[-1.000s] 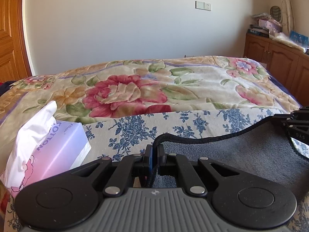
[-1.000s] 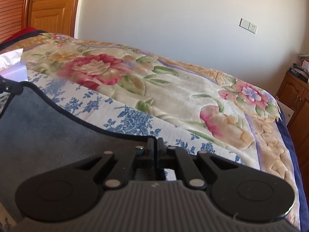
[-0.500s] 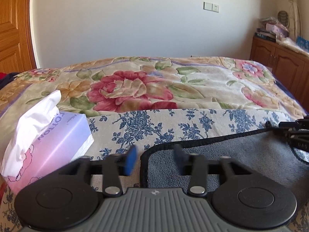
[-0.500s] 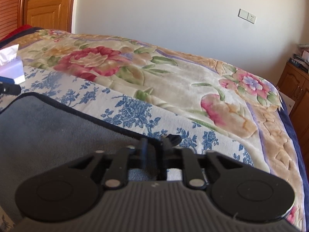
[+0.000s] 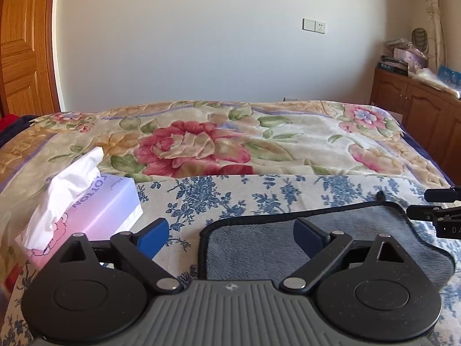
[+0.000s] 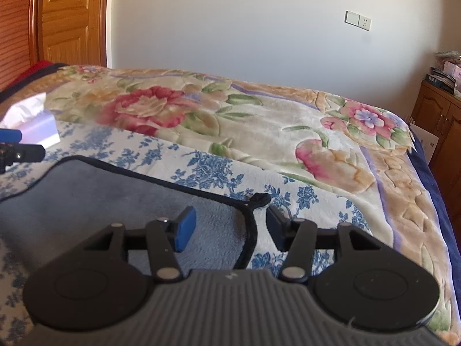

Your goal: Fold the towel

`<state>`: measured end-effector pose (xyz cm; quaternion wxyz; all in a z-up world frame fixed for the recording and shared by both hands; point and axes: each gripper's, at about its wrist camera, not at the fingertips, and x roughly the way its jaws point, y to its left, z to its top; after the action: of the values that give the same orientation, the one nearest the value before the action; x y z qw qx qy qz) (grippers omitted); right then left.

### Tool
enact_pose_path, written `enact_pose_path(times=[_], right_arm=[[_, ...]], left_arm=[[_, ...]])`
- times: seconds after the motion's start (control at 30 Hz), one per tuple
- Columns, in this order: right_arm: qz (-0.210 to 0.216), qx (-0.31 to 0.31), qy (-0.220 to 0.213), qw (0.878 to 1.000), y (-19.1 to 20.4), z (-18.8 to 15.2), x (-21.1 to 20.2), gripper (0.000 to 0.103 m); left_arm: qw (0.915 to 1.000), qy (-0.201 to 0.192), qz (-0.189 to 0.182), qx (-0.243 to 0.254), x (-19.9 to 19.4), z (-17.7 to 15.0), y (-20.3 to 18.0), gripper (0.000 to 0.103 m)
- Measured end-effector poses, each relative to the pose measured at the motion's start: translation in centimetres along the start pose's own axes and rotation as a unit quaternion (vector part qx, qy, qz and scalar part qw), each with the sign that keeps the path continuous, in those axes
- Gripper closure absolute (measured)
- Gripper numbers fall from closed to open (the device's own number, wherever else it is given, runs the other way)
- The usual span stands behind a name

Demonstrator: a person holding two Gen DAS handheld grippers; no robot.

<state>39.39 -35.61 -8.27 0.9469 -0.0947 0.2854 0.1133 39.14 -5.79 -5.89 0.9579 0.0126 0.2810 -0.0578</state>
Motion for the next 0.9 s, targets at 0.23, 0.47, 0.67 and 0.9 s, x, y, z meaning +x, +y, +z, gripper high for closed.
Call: enact_pose_path(times=[0.23,0.47,0.67,0.9], right_arm=[[0.009,0.018,-0.008,1.0,0.5,-0.3,-3.0,0.046],[0.007,0.019,-0.015,1.0,1.5,-0.6,-5.5,0.046],[0.011,0.03,-0.03,0.999,2.2,-0.3,-8.1,0.043],[0.003,0.046,-0.053,0.998,3.2,0.3,-11.6,0.015]], left_arm=[[1.0,-0.002,0.001,0.009,-2.9,0.0,-1.8,0.002],[0.9998,-0.006,-0.007,0.015,-5.8,0.0,-3.4,0.002],[0.9998,-0.01,-0.002,0.019,-8.0,0.2,-3.6,0.001],[0.9994,-0.023,-0.007,0.026,-11.2,0.5,-3.7,0.0]])
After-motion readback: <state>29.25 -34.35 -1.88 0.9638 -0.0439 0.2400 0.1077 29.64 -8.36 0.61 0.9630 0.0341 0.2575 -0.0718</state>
